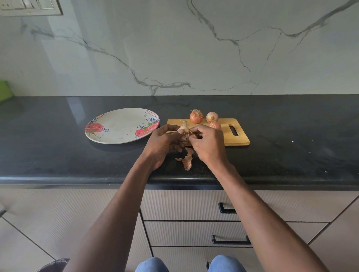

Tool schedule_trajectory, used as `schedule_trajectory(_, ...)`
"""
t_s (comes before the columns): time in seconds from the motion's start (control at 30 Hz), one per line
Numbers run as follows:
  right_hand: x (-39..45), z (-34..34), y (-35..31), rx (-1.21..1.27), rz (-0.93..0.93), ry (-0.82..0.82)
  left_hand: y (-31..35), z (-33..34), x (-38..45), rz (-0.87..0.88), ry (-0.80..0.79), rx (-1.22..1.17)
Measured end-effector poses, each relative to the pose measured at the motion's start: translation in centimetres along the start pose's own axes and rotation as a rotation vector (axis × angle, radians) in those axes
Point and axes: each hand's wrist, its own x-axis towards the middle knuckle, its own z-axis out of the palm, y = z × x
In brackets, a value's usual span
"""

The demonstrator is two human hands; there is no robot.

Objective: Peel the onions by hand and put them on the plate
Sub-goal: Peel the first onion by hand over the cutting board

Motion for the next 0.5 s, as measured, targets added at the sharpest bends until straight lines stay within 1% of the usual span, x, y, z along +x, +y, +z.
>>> schedule_trajectory(0.2,0.11,-0.17,0.04,0.068,0.0,0.021,0.42,0.29,-0.51,0.006,-0.043,-0.036)
schedule_trajectory(0.3,0.1,-0.27,-0.13,0.093,-0.021,0.043,0.39,0.21,-0.56,0.009,-0.037,-0.048)
schedule_trajectory(0.4,0.17,-0.4,-0.31,0.102,0.013,0.075,0.29,0.08,-0.38,0.005,-0.006,-0.047)
schedule_trajectory(0.5,0.25,-0.45,-0.24,0.149,0.073,0.076,0.22,0.0,-0.25,-0.004,-0.02,-0.032)
